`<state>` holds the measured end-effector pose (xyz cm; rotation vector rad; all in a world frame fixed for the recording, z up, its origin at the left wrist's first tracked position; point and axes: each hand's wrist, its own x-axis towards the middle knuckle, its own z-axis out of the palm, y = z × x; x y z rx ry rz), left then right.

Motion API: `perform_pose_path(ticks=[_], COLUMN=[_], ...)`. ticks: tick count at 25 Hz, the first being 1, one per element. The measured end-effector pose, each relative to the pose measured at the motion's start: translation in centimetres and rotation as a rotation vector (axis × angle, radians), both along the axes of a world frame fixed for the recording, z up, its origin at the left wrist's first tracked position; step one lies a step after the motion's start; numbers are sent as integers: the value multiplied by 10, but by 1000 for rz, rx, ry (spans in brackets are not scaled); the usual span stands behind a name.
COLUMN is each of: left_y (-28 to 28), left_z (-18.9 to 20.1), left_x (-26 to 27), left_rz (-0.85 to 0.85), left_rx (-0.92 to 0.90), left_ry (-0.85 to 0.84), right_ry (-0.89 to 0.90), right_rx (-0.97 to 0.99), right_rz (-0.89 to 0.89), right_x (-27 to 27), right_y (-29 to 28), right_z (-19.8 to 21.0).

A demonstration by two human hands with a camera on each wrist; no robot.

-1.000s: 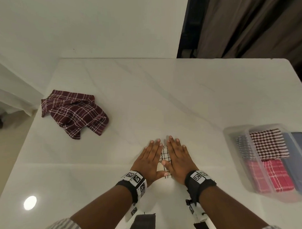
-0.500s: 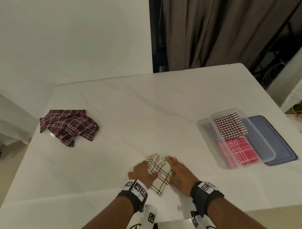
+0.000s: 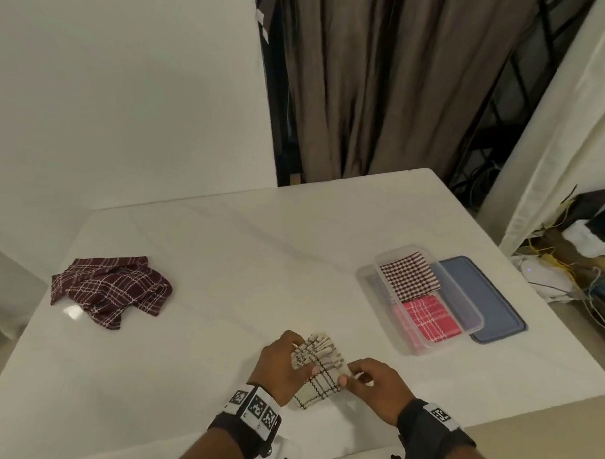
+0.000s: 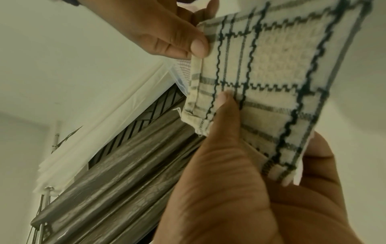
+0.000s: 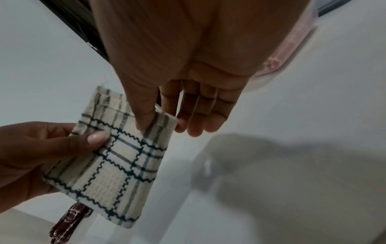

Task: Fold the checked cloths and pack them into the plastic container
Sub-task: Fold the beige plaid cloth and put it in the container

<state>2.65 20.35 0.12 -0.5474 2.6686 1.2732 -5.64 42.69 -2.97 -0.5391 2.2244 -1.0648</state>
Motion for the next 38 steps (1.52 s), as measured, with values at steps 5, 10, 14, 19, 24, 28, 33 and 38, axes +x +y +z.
perform_pose_path(ticks=[5,10,14,19,24,28,33,38], left_y=[2,23,54,107,127,141,164,183], left_z=[19,53,70,62,26,7,2,-1], left_x=[-53,-113,-161,-225,-248,-259,-265,-270], left_rz=[-138,-257,-296,-334,-430,-497,-565,-570], left_rx=[24,98,107,25,-136,-322,-559,-723], left_ry=[53,171,266,301,148,39,-106,-166], right_ry=[120,268,365,390,360,399,452,538], right_rx=[-15,-38,-94,-108,32,239,330,273], right_rz=[-139,-319,-437,-496,-303,-13,201,212], right_x=[-19,-39,-68,-123,-155,-174,-190,-208], right_y=[22,47,78,126,154,165,171,160], right_z=[33,84,106,100,69,48,45,48])
